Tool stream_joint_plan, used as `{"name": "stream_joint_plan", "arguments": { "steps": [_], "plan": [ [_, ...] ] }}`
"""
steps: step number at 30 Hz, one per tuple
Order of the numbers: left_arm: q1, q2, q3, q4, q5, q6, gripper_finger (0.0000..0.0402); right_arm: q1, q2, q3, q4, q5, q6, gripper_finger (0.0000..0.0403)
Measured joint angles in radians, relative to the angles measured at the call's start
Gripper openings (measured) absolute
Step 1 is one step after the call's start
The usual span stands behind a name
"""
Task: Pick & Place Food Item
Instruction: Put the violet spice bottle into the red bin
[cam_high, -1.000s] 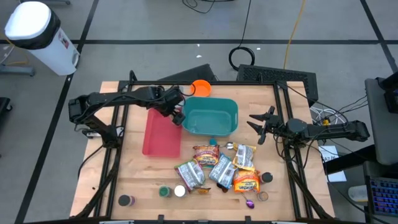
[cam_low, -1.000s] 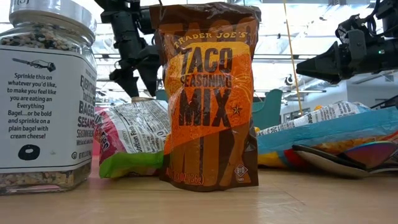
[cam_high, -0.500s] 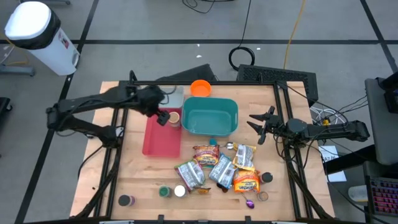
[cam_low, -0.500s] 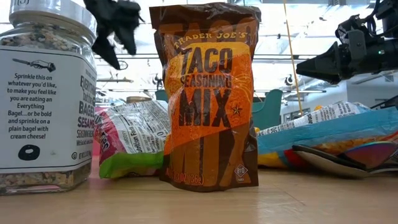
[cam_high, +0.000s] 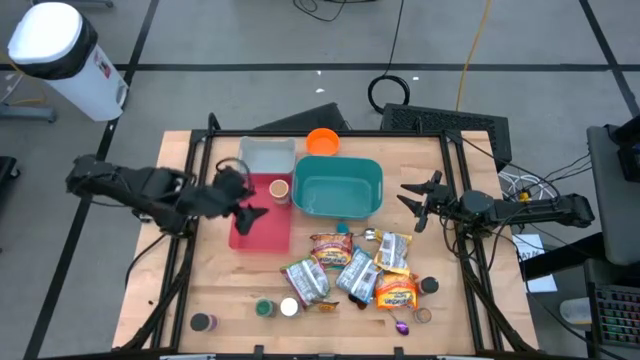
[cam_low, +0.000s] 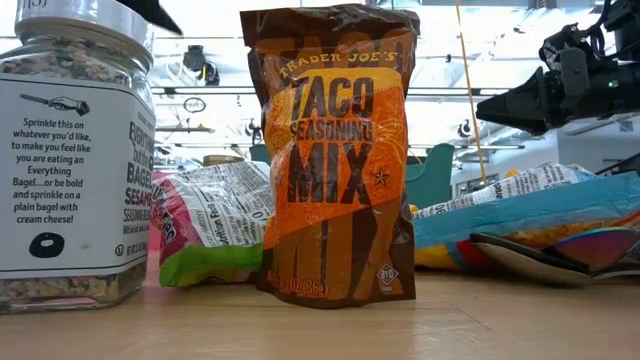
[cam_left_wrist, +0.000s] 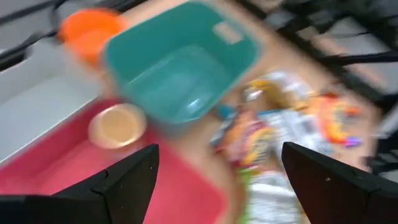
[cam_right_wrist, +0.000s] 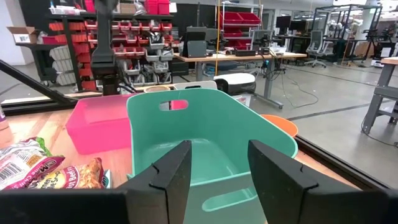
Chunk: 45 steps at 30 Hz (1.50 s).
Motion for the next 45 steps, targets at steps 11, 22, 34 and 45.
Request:
{"name": "stream_joint_plan", "arguments": {
  "steps": [11, 22, 34, 45],
  "plan": [
    [-0.288, 0.222, 0.0, 0.333, 0.05, 0.053, 0.0347, 0.0, 0.0, 0.0, 0.0, 0.0, 0.0, 0.0151],
    [-0.312, 0.349, 0.0, 0.203, 0.62, -0.597, 0.0347, 0.0, 0.0, 0.0, 0.0, 0.0, 0.0, 0.0151],
    [-0.62, 0.367, -0.001, 0.101, 0.589, -1.497, 0.0347, 0.0, 0.0, 0.0, 0.0, 0.0, 0.0, 0.0151],
    [-0.691, 0.408, -0.001, -0.042, 0.621, -1.625, 0.0347, 0.0, 0.0, 0.0, 0.0, 0.0, 0.0, 0.0151]
  ]
}}
